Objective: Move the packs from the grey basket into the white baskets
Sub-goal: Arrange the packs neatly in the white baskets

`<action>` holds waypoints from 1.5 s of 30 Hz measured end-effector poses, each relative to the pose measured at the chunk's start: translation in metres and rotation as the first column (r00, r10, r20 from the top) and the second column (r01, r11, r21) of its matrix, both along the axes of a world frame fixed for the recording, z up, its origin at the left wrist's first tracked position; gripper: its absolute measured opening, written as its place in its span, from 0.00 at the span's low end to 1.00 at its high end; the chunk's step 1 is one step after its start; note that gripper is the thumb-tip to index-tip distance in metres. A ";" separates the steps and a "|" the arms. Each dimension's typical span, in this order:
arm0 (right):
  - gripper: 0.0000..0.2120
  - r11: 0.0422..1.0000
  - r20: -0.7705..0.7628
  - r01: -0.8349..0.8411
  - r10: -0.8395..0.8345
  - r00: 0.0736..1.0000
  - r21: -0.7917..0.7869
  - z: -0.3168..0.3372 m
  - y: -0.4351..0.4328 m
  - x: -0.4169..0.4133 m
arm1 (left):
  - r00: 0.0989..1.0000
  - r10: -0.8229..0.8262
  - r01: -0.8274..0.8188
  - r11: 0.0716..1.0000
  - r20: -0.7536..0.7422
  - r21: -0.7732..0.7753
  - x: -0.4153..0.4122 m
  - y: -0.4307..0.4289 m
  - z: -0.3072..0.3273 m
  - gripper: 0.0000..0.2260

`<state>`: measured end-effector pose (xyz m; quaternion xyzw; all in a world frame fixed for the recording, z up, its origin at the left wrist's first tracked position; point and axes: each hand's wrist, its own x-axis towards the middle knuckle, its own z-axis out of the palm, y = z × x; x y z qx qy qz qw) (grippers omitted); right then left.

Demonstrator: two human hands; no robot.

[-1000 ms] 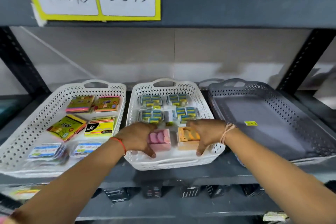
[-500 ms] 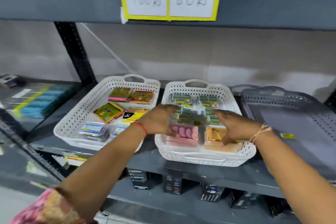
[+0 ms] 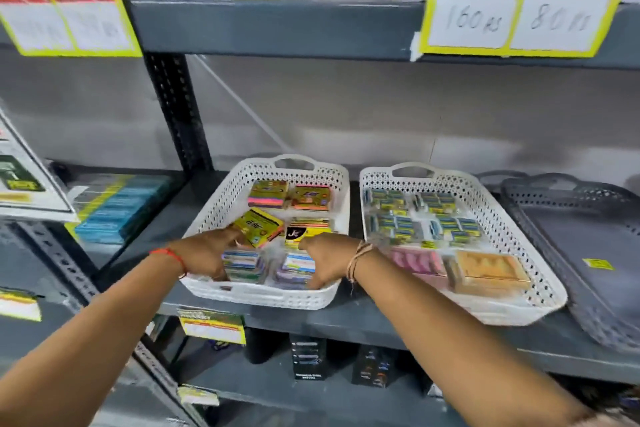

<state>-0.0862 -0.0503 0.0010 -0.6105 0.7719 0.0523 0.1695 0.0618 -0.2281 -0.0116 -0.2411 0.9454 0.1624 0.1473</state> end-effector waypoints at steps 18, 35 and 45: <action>0.41 0.978 0.191 0.170 -0.192 0.963 0.122 0.013 -0.014 0.003 | 0.982 -0.140 0.136 0.990 -0.124 -0.038 0.008 -0.014 -0.004 0.27; 0.46 0.583 0.866 0.683 -0.476 -0.151 0.440 0.009 -0.085 0.021 | 0.605 0.781 -0.529 0.541 -0.157 0.654 -0.049 -0.034 -0.005 0.36; 0.43 0.515 0.891 0.750 -0.396 -0.223 0.416 -0.001 -0.095 0.009 | 0.563 0.826 -0.509 0.363 -0.016 0.780 -0.039 -0.047 -0.010 0.37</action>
